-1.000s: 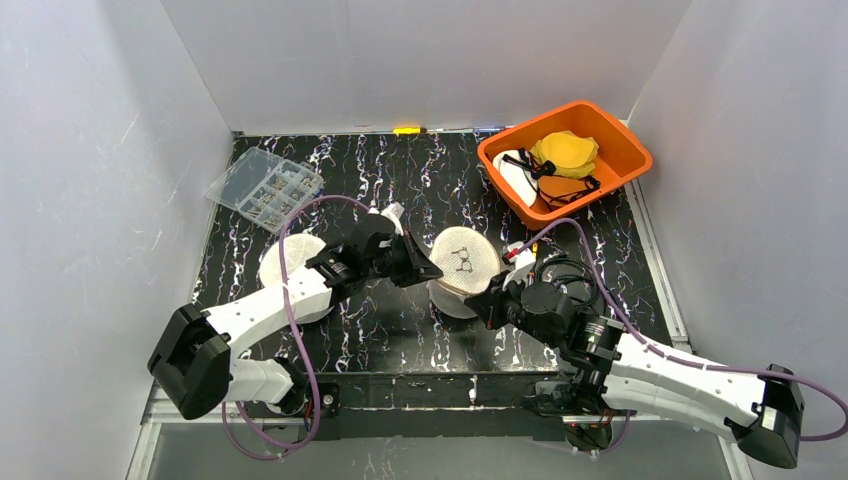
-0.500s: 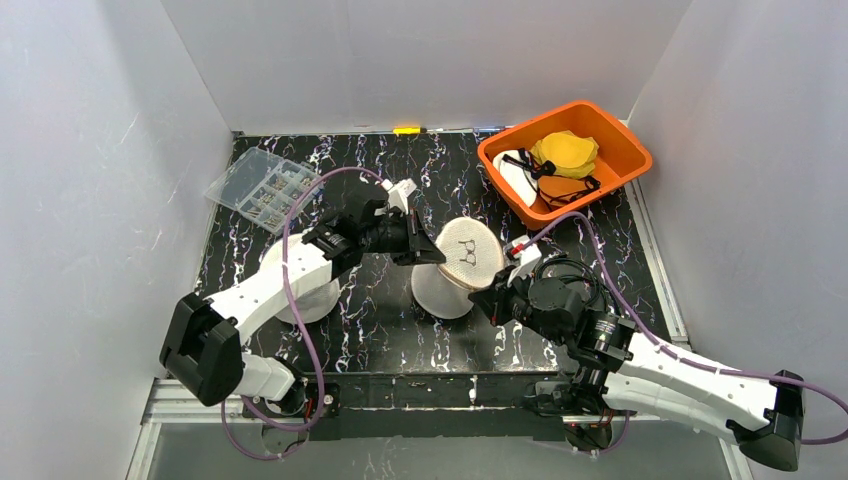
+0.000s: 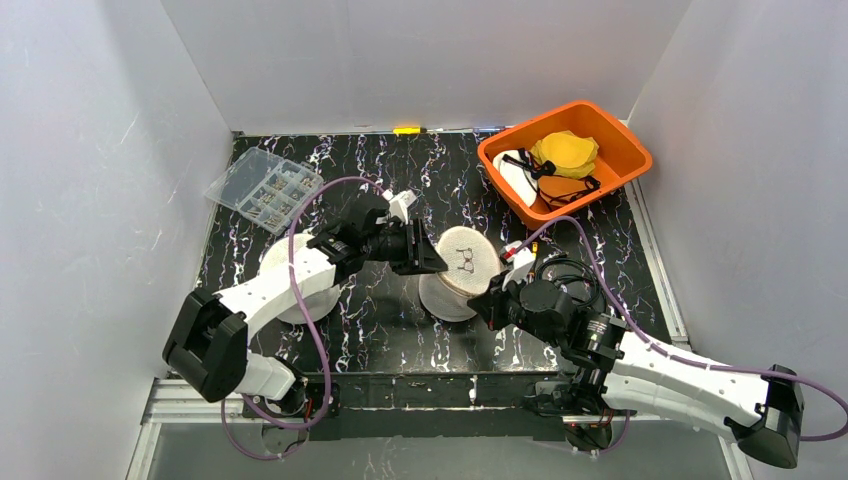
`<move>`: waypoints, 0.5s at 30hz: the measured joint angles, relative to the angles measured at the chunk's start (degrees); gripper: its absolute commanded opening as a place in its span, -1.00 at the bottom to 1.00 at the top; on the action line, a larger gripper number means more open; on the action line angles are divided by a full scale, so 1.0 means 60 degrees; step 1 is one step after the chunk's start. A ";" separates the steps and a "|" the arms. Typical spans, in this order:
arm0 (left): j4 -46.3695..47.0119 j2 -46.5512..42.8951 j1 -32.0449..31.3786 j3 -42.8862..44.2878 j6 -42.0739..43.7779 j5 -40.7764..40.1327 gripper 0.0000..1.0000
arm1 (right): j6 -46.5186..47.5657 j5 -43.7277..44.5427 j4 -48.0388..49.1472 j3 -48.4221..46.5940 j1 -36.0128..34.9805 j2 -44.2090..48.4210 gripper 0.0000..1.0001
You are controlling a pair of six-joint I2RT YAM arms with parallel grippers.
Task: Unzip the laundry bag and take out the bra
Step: Unzip the laundry bag at the center of the board.
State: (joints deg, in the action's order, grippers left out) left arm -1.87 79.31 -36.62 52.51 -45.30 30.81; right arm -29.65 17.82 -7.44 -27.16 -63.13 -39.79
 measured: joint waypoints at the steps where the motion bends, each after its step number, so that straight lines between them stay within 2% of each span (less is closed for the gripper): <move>1: 0.0022 -0.0022 0.0011 -0.0022 -0.0022 -0.0004 0.26 | -0.0018 0.0000 0.0015 0.0000 0.0000 -0.0011 -0.97; 3: 0.0036 -0.0117 0.0015 -0.0113 -0.0124 -0.0025 0.49 | -0.0051 -0.0015 0.0084 0.0000 0.0000 -0.0040 -0.97; 5: 0.0029 -0.0317 0.0022 -0.0284 -0.0284 -0.0066 0.62 | -0.0091 -0.0058 0.0219 0.0004 0.0000 -0.0113 -0.97; 7: -0.0029 -0.0568 0.0007 -0.0492 -0.0470 -0.0146 0.67 | -0.0146 -0.0120 0.0379 0.0018 0.0000 -0.0204 -0.97; 8: -0.0080 -0.0703 -0.0007 -0.0579 -0.0568 -0.0197 0.82 | -0.0193 -0.0168 0.0506 0.0062 0.0000 -0.0251 -0.97; 9: -0.0135 -0.0823 -0.0040 -0.0656 -0.0674 -0.0251 0.87 | -0.0233 -0.0215 0.0619 0.0106 0.0000 -0.0302 -0.97; 15: -0.0372 -0.1341 -0.0532 -0.1020 -0.1559 -0.0685 0.81 | -0.0339 -0.0510 0.1362 0.0142 0.0000 -0.0918 -0.97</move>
State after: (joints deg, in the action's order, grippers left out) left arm -4.10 71.26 -39.81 46.39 -54.65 26.70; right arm -31.68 14.76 0.73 -26.30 -63.13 -45.30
